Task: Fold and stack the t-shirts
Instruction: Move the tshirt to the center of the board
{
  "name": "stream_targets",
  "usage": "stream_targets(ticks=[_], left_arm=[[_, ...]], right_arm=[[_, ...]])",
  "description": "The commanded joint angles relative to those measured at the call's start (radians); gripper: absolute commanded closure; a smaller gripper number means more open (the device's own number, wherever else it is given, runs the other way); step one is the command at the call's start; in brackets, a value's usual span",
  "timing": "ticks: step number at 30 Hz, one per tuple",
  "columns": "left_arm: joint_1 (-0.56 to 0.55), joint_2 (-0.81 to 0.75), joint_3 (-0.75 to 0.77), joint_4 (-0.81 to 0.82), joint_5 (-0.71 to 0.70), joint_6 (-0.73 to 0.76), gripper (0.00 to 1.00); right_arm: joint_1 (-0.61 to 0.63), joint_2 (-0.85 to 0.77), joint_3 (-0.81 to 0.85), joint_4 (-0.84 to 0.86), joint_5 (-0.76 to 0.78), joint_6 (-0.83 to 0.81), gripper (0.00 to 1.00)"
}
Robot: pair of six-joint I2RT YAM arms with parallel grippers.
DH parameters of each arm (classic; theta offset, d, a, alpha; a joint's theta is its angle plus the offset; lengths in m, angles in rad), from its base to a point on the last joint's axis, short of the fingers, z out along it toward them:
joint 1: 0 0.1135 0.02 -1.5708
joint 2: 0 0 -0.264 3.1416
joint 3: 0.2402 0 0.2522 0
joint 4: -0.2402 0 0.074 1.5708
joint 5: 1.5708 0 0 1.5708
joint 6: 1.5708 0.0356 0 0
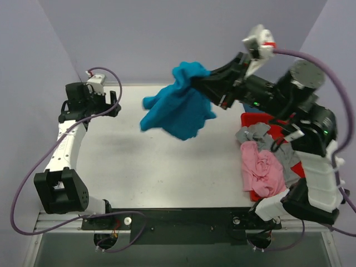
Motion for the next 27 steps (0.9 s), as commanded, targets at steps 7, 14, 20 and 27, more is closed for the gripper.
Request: stream_targets(ticks=[7,14,20,27], left_arm=[[0.162,-0.092,0.036,0.044,-0.211,0.097,0.03],[0.149,-0.082,-0.033,0.053,-0.263,0.192,0.04],[0.016,-0.088,-0.142,-0.092,-0.162,0.425,0.13],[-0.199,-0.114,-0.346,-0.143,-0.168,0.527,0.13]], right_arm=[[-0.07,0.114,-0.417,0.18,-0.085,0.068,1.0],[-0.212,0.441,-0.539,0.233,-0.113,0.155,1.0],[-0.377,0.735,-0.193,-0.258,0.332,0.301,0.37],[-0.229,0.392,-0.692,-0.059,0.606,0.155,0.2]])
